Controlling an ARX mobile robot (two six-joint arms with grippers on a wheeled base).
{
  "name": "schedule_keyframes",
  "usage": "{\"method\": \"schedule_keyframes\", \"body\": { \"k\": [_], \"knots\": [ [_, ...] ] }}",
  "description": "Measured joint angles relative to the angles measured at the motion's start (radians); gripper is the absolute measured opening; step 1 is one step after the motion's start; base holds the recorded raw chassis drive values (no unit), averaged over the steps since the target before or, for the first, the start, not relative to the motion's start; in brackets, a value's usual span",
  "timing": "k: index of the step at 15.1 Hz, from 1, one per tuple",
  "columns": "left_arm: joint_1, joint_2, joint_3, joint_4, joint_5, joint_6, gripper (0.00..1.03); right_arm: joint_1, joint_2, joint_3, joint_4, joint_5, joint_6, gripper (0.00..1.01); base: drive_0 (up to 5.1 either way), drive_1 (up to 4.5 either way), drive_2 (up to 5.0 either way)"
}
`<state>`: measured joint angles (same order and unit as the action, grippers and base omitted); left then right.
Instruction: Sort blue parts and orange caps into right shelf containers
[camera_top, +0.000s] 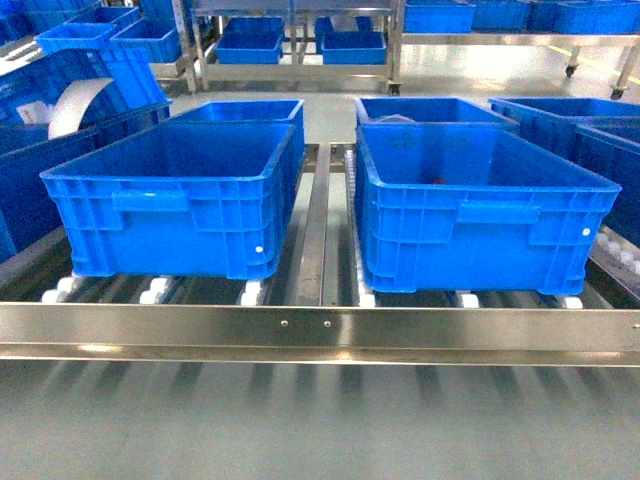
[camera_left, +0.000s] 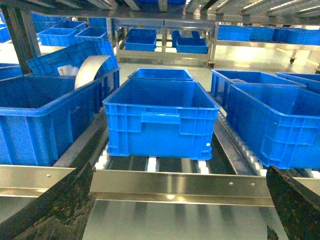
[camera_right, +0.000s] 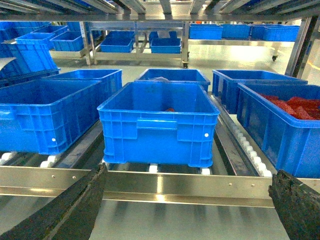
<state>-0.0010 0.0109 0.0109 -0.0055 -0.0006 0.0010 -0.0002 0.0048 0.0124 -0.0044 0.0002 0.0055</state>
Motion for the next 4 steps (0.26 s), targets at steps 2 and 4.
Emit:
{"method": "schedule_keyframes", "body": {
  "k": [2,4],
  "knots": [
    [0.000,0.000,0.000,0.000,0.000,0.000,0.98,0.000,0.000,0.000,0.000,0.000,0.000,0.98,0.0,0.00,0.0],
    [0.000,0.000,0.000,0.000,0.000,0.000,0.98,0.000,0.000,0.000,0.000,0.000,0.000,0.98,0.0,0.00,0.0]
  ]
}}
